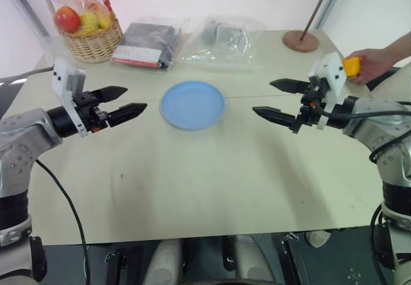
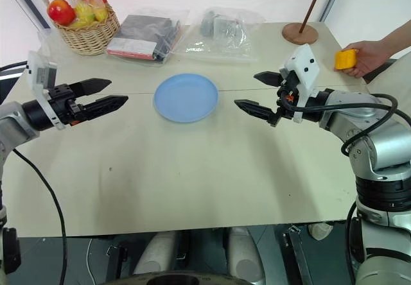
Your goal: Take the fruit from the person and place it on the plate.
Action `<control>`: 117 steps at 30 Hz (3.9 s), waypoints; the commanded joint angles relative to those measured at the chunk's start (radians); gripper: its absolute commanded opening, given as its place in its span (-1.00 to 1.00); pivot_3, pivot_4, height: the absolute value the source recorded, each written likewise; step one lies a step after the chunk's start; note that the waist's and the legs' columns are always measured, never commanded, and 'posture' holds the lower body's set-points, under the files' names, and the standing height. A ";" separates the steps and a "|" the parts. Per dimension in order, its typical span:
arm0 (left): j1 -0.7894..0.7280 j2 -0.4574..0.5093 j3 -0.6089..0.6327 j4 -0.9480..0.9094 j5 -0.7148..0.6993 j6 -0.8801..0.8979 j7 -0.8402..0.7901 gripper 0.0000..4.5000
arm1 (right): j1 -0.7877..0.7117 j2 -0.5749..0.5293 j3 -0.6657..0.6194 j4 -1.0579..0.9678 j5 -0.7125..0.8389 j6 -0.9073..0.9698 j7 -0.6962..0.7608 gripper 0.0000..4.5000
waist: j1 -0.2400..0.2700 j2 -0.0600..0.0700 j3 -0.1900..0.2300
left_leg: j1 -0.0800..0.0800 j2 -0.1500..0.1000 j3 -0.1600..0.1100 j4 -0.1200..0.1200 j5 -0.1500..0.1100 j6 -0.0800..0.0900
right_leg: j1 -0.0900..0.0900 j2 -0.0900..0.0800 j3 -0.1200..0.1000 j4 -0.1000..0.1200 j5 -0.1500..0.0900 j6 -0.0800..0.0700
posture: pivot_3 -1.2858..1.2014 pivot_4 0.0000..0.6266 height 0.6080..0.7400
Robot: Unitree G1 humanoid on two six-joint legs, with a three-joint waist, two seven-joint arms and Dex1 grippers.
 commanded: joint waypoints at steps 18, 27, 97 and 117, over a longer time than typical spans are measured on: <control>0.033 0.029 0.072 -0.056 -0.052 0.027 0.008 0.99 | -0.023 -0.008 -0.019 -0.027 0.012 -0.009 0.001 1.00 | 0.000 0.000 0.000 | 0.000 0.000 0.000 0.000 0.000 0.000 | 0.000 -0.001 0.000 0.000 0.000 0.000 | 0.03 -0.52 1.00; 0.032 0.028 0.063 -0.056 -0.048 0.024 0.006 0.99 | -0.019 -0.009 -0.023 -0.038 0.015 -0.003 -0.007 1.00 | 0.000 0.000 0.000 | 0.000 0.000 0.000 0.000 0.000 0.000 | 0.000 -0.001 0.000 0.000 0.000 0.000 | 0.03 -0.52 1.00; -0.023 -0.013 -0.007 -0.041 -0.011 -0.012 0.045 0.99 | -0.386 0.529 0.212 0.113 -0.425 -0.132 -0.628 1.00 | -0.006 0.000 0.000 | -0.001 -0.001 0.000 -0.001 0.000 0.000 | -0.003 0.000 0.000 0.001 0.000 0.000 | 0.03 -0.52 1.00; -0.020 -0.013 -0.002 -0.042 -0.012 -0.016 0.048 0.99 | -0.408 0.633 0.205 0.183 -0.464 -0.139 -0.643 1.00 | -0.007 0.000 0.000 | -0.001 -0.001 0.000 -0.002 0.000 0.000 | -0.003 0.000 0.000 0.001 0.000 0.000 | 0.03 -0.52 1.00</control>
